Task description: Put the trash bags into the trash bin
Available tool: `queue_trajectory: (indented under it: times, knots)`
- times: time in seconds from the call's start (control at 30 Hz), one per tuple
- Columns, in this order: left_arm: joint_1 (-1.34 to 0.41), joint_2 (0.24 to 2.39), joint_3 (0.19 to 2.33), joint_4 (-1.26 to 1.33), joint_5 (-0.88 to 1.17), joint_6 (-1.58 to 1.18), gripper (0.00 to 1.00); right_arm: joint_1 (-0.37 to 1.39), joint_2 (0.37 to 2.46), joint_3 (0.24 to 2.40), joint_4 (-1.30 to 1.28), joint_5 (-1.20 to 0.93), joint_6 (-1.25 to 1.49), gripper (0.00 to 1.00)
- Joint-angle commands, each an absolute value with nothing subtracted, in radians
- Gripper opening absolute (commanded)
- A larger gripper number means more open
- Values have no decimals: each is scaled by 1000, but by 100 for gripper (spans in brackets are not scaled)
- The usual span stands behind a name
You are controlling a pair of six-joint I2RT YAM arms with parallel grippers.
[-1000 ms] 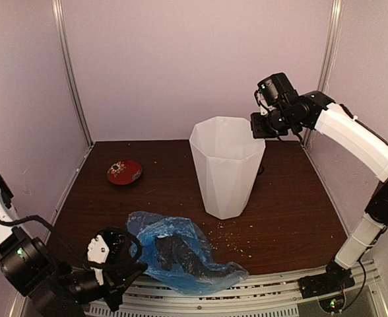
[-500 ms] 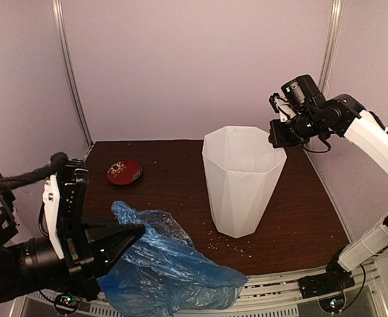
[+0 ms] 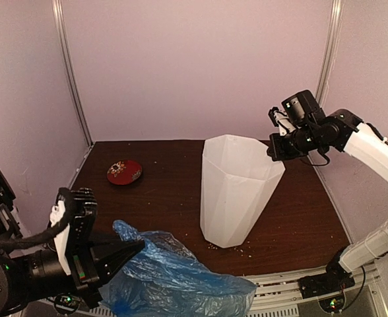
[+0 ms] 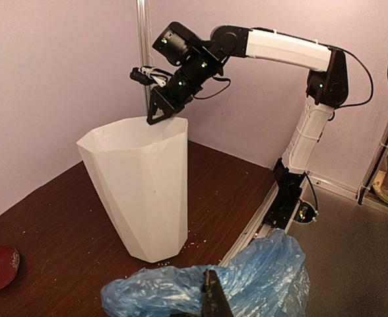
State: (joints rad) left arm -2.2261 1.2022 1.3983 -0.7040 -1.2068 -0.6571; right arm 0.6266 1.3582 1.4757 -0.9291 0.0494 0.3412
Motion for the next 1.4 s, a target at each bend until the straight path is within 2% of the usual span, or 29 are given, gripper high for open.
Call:
queue_trajectory:
  times: [0.0,0.07,0.17,0.27,0.33,0.43,0.57,0.7,0.83,0.93,1.07,1.17,1.23,1.37]
  knots:
    - [-2232,1149,1344,-666,-1141,-676,0,627,1365,1430,-872,31,353,14]
    - [-2232,1131,1327,-664,-1094,-664,0,627,1353,1438,-873,15,354,28]
    - [-2232,1097,1281,-664,-992,-647,0,627,1297,1472,-886,17,362,41]
    - [-2232,1063,1240,-663,-916,-648,0,627,1239,1551,-933,45,366,50]
    - [-2232,1044,1226,-663,-867,-648,0,627,1190,1596,-963,37,367,52]
    - [-2232,1023,1208,-667,-786,-656,0,628,1037,1517,-917,-73,375,51]
    - [-2232,1004,1173,-720,-706,-750,0,628,785,1236,-772,-250,378,43]
    - [-2232,1016,1135,-932,-712,-1019,0,629,620,956,-682,-413,321,37]
    - [-2232,1010,1051,-1095,-733,-1308,0,629,507,702,-534,-521,345,36]
    - [-2232,987,981,-1111,-738,-1408,0,633,499,729,-509,-539,332,36]
    - [-2232,988,919,-1134,-758,-1503,0,654,595,715,-524,-527,318,35]
    - [-2232,989,895,-1200,-793,-1604,0,819,637,694,-455,-430,356,35]
    - [-2232,978,882,-1248,-838,-1674,0,993,669,675,-374,-294,372,35]
    - [-2230,912,861,-1305,-971,-1771,0,1307,864,679,-257,-43,364,36]
